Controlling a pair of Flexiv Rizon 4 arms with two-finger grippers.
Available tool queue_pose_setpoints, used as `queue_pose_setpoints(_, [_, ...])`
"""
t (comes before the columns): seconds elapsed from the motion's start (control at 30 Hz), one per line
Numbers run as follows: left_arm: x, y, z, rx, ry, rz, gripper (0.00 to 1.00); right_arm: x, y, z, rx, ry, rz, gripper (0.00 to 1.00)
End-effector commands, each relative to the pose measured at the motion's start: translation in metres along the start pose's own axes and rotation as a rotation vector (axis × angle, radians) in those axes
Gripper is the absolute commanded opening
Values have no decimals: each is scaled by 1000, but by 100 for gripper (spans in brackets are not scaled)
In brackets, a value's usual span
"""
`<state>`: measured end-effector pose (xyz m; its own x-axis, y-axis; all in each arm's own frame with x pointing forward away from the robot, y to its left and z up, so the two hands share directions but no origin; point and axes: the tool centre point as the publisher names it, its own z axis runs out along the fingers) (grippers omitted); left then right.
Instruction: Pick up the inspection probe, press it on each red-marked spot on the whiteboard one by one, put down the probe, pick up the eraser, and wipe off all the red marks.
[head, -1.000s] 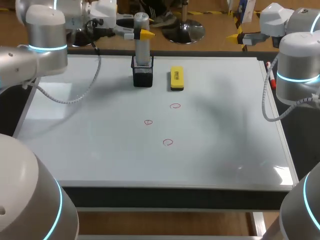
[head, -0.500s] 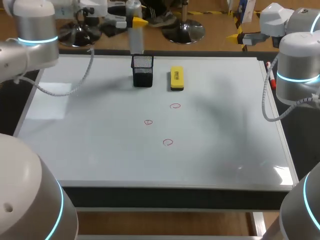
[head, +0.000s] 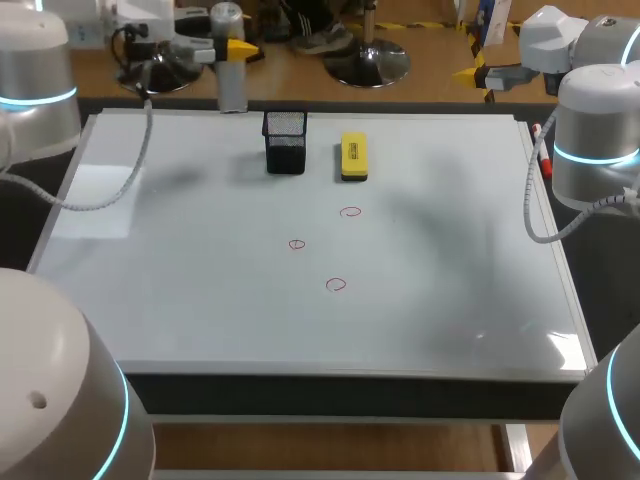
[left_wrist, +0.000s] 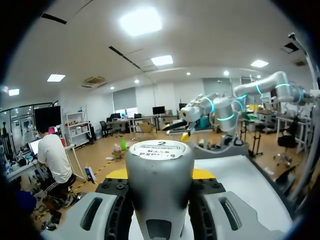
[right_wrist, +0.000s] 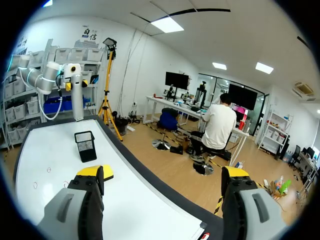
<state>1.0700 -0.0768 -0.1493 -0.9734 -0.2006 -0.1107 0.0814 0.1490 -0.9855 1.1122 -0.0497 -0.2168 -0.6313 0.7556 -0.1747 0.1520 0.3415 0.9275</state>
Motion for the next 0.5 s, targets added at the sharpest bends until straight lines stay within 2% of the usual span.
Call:
queue_pose_setpoints(0.03, [14, -1, -24, -12, -98, 6, 0, 0, 0, 0, -1, 1, 0, 100])
queue_pose_setpoints(0.27, [20, 10, -60, -40, -173, 10, 0, 0, 0, 0, -1, 1, 0, 100])
queue_pose_setpoints(0.5, [25, 22, -84, -53, -219, 16, 0, 0, 0, 0, -1, 1, 0, 100])
